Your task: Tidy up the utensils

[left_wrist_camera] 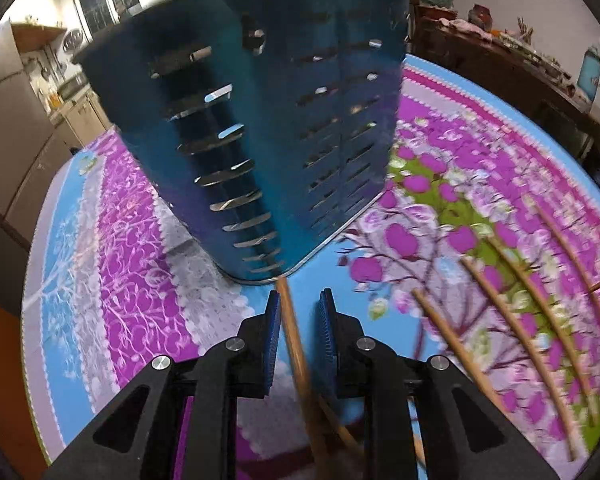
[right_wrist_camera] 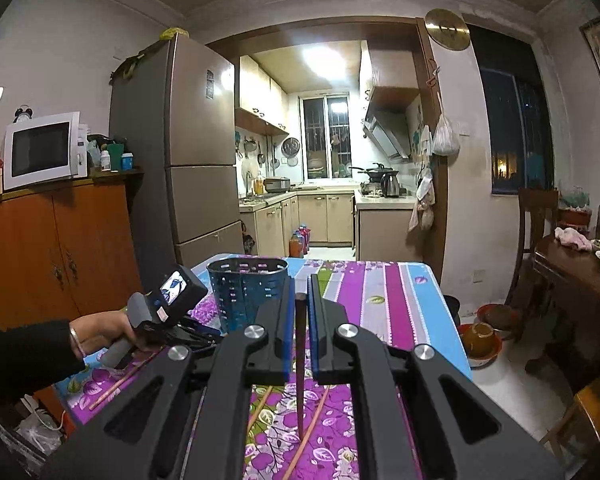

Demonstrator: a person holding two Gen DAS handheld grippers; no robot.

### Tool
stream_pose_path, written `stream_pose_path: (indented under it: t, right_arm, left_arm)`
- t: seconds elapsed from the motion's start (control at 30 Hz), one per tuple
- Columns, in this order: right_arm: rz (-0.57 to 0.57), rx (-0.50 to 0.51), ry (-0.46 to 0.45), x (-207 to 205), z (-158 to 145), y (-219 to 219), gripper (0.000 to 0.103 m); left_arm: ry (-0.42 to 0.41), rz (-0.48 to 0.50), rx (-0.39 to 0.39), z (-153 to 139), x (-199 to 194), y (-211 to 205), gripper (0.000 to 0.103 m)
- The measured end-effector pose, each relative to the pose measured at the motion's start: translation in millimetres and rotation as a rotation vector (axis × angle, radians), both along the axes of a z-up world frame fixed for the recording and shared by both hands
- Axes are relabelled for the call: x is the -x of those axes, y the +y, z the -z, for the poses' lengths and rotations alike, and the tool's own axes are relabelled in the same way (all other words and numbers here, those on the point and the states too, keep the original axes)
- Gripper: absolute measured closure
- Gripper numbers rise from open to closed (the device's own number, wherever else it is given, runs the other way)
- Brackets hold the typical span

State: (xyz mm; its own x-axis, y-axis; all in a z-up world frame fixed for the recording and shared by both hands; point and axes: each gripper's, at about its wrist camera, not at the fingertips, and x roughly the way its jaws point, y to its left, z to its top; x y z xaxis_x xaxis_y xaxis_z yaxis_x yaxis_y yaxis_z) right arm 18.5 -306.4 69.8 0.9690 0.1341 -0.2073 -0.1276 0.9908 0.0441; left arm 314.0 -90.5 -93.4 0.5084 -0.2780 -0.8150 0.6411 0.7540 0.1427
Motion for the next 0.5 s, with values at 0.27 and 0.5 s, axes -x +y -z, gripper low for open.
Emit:
stream_pose_path:
  t: [0.27, 0.5]
  right_arm:
    - [-0.02, -0.008, -0.008, -3.1, 1.3, 1.8, 0.098]
    - [-0.032, 0.016, -0.025, -11.9, -10.1, 7.9, 0.098]
  left_arm:
    - [0.009, 0.02, 0.071, 0.2, -5.9, 5.2, 0.091]
    - [-0.02, -0.007, 0.116, -7.9, -1.5, 13.5, 0.095]
